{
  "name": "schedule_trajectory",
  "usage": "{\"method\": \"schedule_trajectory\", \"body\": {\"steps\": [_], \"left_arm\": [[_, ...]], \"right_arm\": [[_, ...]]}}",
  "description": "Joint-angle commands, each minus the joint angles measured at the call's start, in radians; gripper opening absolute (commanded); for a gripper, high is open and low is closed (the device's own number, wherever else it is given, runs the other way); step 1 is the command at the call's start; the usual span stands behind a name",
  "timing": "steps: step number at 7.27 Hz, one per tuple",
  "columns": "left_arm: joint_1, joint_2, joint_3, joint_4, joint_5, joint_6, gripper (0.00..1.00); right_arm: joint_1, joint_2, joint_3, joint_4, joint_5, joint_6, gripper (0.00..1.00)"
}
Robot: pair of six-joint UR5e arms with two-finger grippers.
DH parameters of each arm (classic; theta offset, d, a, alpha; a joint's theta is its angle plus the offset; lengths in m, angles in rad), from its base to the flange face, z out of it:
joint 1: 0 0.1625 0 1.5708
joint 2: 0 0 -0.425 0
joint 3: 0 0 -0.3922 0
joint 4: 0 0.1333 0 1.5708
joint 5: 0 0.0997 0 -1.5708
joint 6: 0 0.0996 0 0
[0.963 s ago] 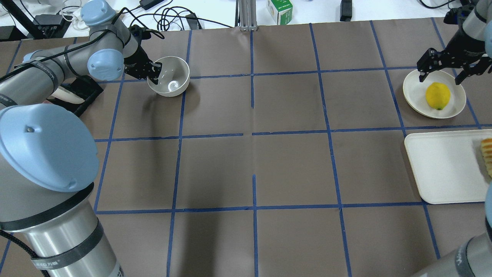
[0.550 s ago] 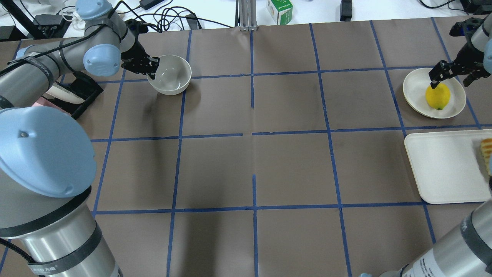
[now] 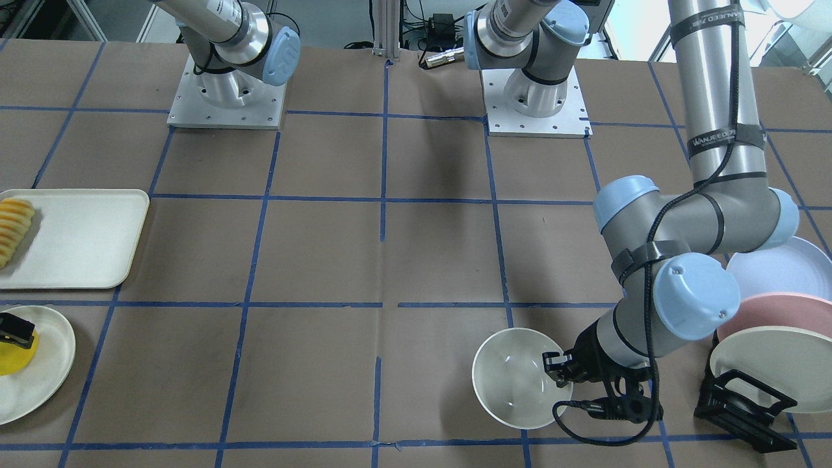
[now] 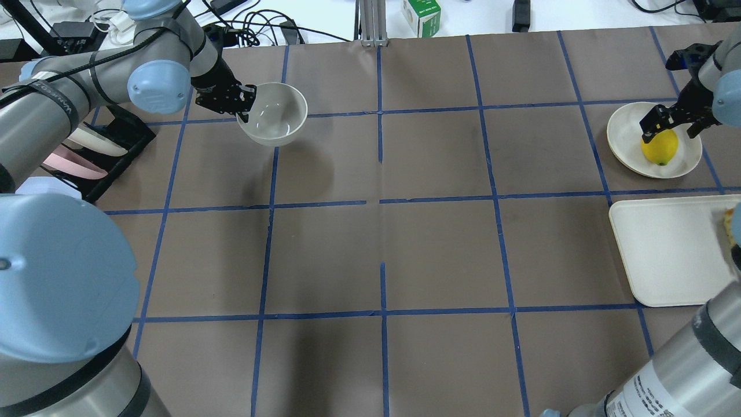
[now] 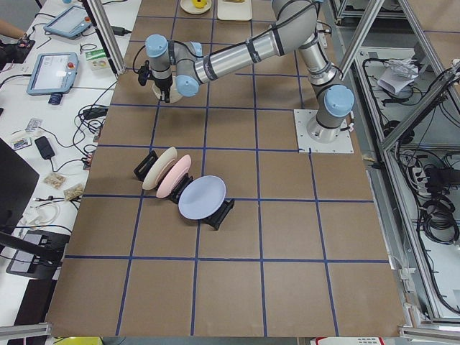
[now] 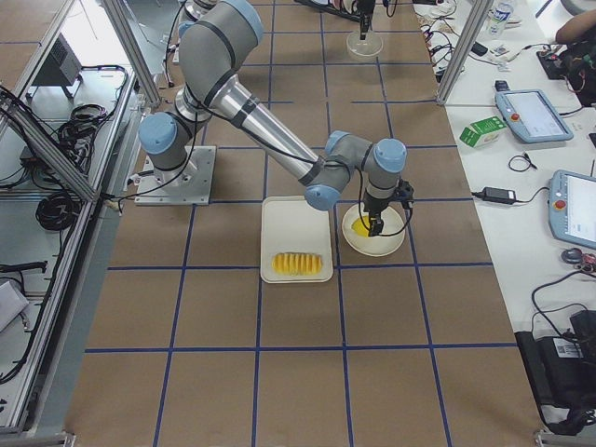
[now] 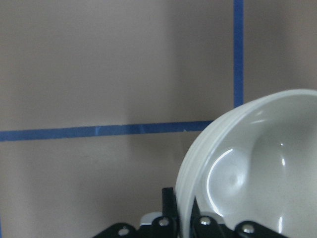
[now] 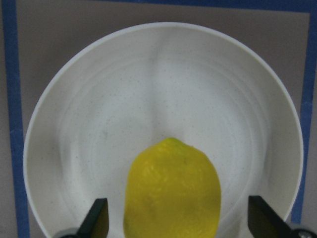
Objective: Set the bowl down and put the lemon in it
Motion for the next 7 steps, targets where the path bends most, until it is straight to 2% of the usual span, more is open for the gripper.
{"method": "schedule_trajectory", "body": {"steps": [1,2,3,4,6,7], "left_arm": [[-0.112,0.086,-0.124,0.007,-0.060,-0.141,0.00],[-0.198,0.113,-0.176,0.074,-0.059,-0.250,0.00],[-0.267,0.131,-0.219,0.119,-0.055,-0.307,0.00],[-0.281,0.145,-0.264,0.154,-0.056,-0.327,0.00],[-0.277,0.147,-0.362,0.341,-0.058,-0.330,0.00],[-0.286,0.145,-0.374,0.353,-0.054,-0.338,0.00]], "right_arm": [[-0.013,0.026,0.003,-0.027,0.003,0.007,1.00],[-0.022,0.027,0.003,-0.025,0.022,0.033,0.80],[-0.030,0.023,0.004,-0.010,0.050,0.065,0.36],[-0.030,0.022,0.010,-0.005,0.046,0.067,0.01],[-0.044,0.005,-0.006,0.116,0.045,0.070,0.00],[-0.044,-0.016,-0.005,0.125,0.045,0.072,0.00]]}}
